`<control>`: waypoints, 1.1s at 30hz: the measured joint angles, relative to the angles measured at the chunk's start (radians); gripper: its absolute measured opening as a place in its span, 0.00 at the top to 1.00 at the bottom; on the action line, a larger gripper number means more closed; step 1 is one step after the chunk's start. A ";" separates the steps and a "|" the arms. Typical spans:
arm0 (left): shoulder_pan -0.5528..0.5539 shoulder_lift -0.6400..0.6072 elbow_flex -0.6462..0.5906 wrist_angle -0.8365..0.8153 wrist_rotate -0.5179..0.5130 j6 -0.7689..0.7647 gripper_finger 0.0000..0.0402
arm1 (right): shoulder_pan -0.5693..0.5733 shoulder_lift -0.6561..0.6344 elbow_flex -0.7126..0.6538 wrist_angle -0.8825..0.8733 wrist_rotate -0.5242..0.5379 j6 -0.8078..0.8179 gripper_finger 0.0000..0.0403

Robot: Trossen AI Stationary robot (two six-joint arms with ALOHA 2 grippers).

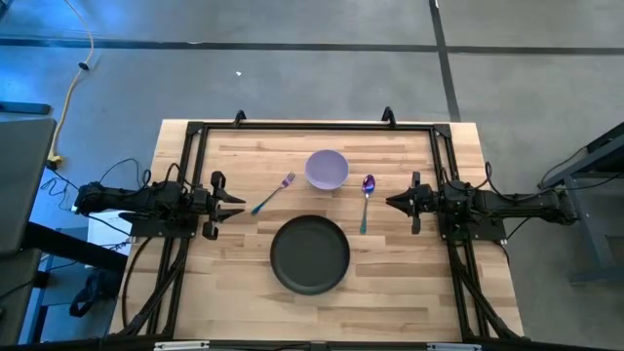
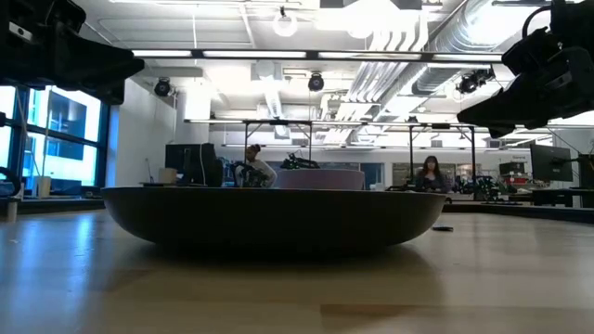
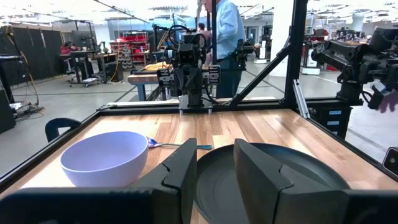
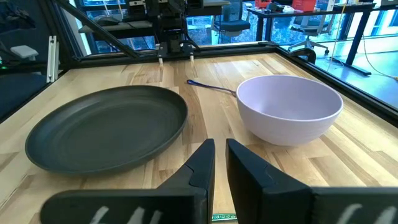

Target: Set table place

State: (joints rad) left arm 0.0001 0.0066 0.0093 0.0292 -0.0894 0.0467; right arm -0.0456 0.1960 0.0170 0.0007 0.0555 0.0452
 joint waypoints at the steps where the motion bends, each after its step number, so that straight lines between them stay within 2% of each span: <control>1: 0.000 0.000 0.000 0.000 0.000 0.000 0.76 | 0.000 0.000 0.000 0.000 0.000 0.000 0.92; 20: 0.000 0.000 0.000 0.000 0.000 0.000 0.76 | 0.000 0.000 0.000 0.000 0.000 0.001 0.92; 33: 0.000 0.000 0.000 0.000 0.000 0.000 0.76 | 0.000 0.000 -0.001 0.010 0.000 0.099 0.92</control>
State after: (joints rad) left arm 0.0001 0.0067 0.0093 0.0291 -0.0891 0.0467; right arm -0.0453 0.1962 0.0162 0.0107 0.0558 0.1444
